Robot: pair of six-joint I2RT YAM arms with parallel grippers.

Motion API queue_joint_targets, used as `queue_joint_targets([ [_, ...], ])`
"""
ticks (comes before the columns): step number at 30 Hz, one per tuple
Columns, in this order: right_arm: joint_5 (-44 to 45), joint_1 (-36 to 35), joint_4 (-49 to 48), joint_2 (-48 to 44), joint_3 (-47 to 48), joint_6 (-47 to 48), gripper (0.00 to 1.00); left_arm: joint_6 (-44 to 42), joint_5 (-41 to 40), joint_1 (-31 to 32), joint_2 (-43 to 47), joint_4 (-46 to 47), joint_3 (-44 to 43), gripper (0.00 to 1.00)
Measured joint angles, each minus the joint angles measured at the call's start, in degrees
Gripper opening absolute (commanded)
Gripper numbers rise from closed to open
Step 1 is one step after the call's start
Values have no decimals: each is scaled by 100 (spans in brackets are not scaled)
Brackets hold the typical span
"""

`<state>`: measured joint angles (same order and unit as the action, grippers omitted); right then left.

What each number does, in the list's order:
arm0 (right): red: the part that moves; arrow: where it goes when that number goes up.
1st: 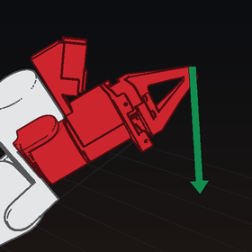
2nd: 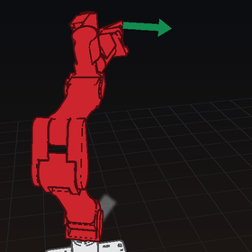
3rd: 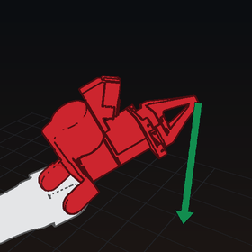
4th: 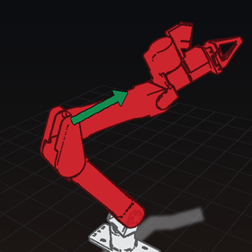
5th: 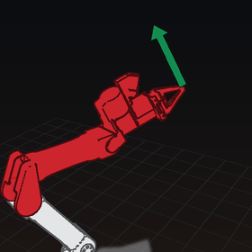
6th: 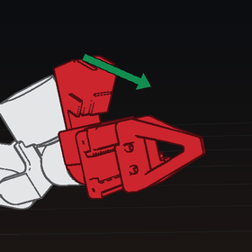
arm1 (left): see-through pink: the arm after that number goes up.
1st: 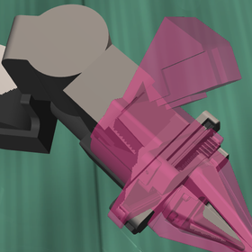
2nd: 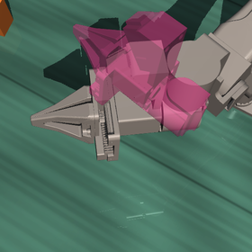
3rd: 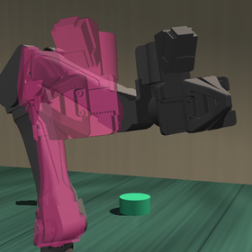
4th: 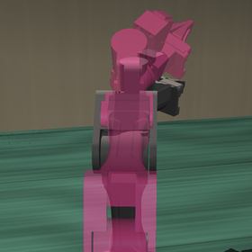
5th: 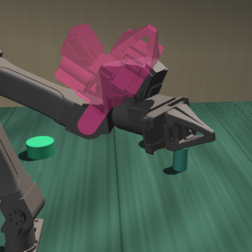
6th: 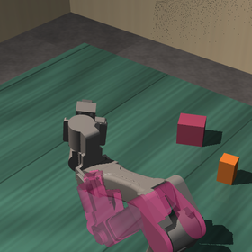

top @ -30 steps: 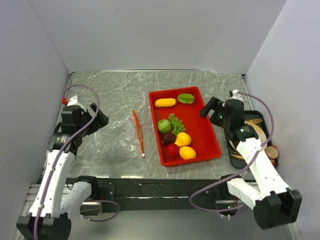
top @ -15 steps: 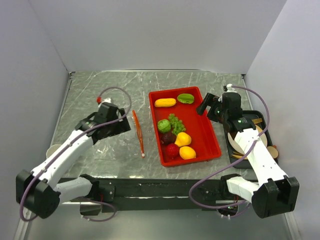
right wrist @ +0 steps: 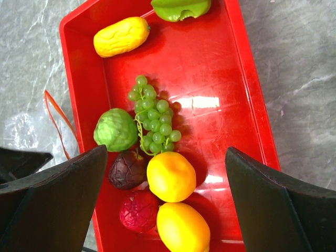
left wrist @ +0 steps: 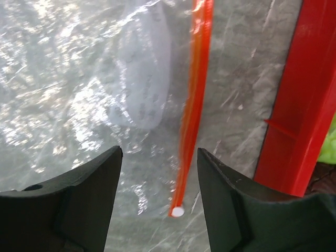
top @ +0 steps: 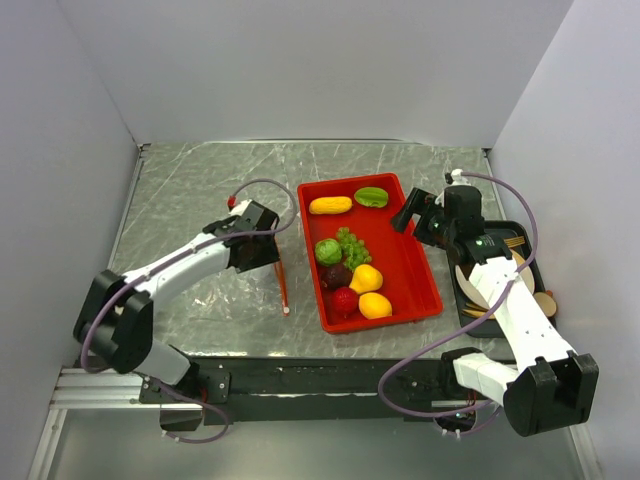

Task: Place the food in the zip-top bag and seal the zipper
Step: Pick up the zipper food storage bag at the center of the board.

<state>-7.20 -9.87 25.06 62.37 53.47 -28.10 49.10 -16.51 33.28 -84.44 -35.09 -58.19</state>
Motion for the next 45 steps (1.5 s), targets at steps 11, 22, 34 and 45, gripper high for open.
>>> queue_joint_targets([
  [11,-138,0,33,0,0,33,100,245,13,208,-872,396,-269,51],
  [22,-210,0,90,0,0,57,100,291,-46,234,-1010,446,-269,34],
  [34,-492,0,127,-35,0,50,100,291,-229,315,-1045,531,-138,15],
  [45,-1069,-55,-24,72,0,-61,100,258,-284,321,-533,439,-105,1],
])
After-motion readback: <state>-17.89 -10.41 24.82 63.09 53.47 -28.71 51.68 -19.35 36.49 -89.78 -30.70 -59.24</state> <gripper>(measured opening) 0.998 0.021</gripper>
